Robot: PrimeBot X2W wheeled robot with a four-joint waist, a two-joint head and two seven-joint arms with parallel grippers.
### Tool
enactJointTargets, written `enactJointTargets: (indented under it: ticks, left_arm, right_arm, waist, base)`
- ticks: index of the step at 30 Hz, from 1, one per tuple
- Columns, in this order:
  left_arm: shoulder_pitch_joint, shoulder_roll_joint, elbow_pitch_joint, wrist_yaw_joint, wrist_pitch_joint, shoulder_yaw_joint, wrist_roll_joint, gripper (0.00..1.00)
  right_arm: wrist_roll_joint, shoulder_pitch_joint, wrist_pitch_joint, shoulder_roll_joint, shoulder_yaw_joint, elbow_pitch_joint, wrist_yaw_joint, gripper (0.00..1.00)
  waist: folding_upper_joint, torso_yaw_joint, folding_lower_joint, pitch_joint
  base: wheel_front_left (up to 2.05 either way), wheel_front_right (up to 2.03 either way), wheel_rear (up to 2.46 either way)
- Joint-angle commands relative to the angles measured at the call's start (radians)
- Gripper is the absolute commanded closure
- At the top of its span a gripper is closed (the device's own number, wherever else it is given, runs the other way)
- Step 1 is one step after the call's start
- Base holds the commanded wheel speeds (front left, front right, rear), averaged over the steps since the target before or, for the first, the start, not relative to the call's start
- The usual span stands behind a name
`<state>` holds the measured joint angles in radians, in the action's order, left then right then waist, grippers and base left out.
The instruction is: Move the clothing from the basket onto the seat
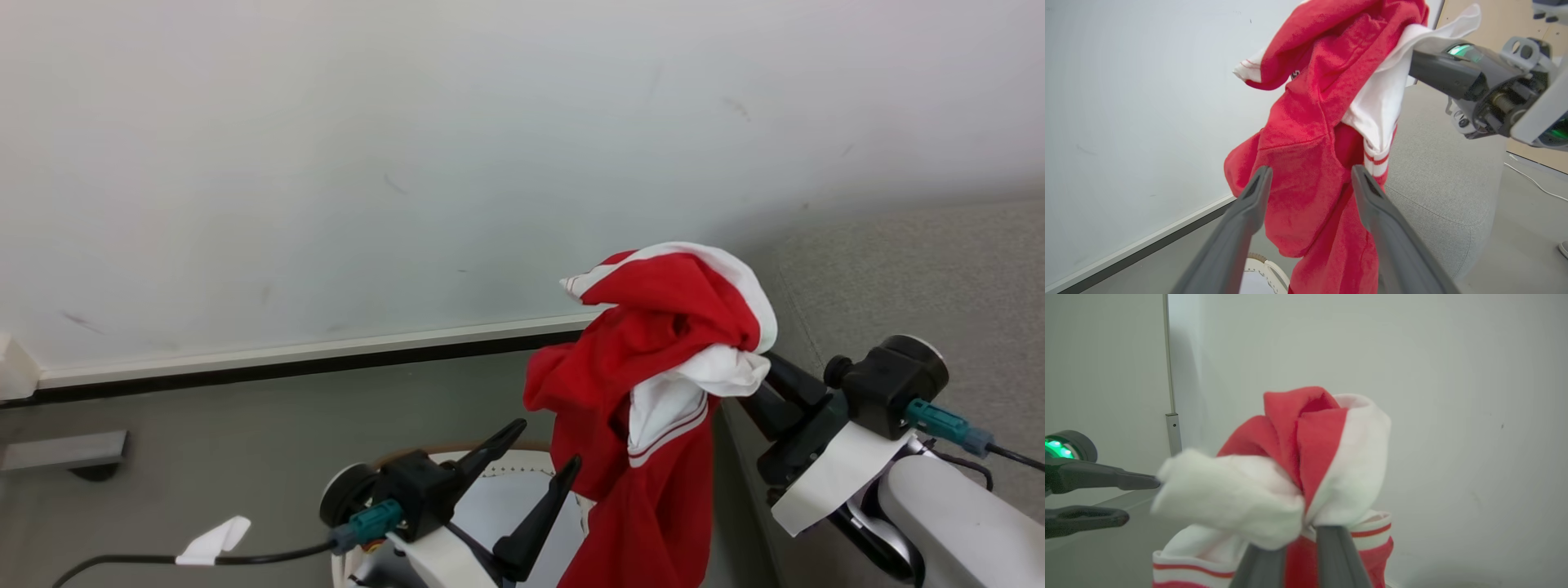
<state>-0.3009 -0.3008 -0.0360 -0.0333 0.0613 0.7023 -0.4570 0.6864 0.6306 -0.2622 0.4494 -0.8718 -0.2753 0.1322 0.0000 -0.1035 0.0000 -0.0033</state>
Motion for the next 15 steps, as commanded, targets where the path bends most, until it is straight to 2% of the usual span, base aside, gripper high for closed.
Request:
enactJointTargets:
  ticks: [1,7,15]
  left_arm:
    - [0.007,-0.001,-0.005,0.006,0.005,-0.001,0.011,0.0]
    - [0.004,-0.005,-0.006,0.007,0.011,-0.001,0.007,0.0]
    - [-0.018,-0.003,-0.003,0.008,0.016,0.003,0.011,0.0]
  right_arm:
    - [-0.005,-0.015,-0.004,0.01,0.009,0.006,-0.003,1.0]
    - [-0.019,-0.002,-0.004,0.02,0.04,0.026,-0.003,1.0]
    - [-0.032,0.013,-0.004,0.032,0.075,0.051,-0.003,1.0]
  waist:
    - [0.0,-0.006,0.0,0.001]
    - [0.0,-0.058,0.0,0.01]
    - [0.0,-0.179,0.0,0.038]
  base:
    - [0.0,0.0,0.0]
    - [0.0,0.0,0.0]
    - [0.0,0.0,0.0]
